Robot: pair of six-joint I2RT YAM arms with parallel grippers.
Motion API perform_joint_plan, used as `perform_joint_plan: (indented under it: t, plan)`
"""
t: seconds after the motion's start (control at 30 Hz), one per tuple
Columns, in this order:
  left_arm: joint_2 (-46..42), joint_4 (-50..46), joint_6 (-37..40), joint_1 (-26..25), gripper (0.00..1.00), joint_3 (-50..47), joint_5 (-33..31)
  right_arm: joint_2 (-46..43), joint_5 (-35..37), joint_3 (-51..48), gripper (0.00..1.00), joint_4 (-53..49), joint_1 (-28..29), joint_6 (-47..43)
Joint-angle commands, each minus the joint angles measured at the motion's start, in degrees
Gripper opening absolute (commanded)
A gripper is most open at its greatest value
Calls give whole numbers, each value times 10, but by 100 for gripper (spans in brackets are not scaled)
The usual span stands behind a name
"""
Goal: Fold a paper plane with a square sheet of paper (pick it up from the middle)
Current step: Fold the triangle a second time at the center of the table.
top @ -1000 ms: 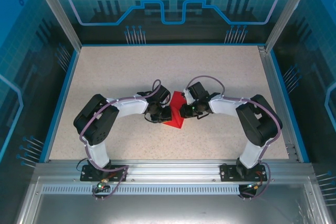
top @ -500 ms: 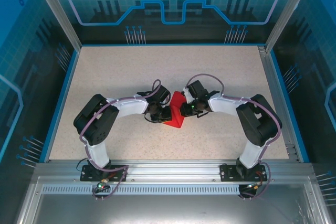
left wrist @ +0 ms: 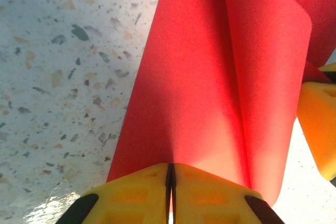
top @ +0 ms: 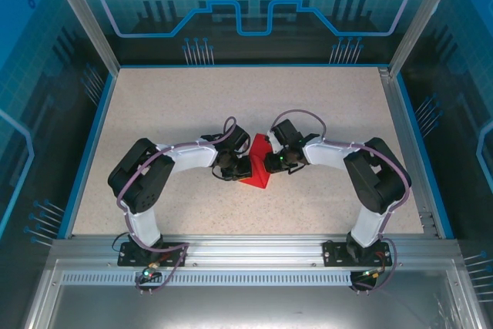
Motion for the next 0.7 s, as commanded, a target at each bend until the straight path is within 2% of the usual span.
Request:
perform_joint_plan:
  t: [0.0,0.67]
  plan:
    - [1,-22,9,6,12,-7,-13,6,12,17,17,-18,8,-7]
    - [1,-22,9,6,12,-6,-12,22,20,24,17,-28,9,-11]
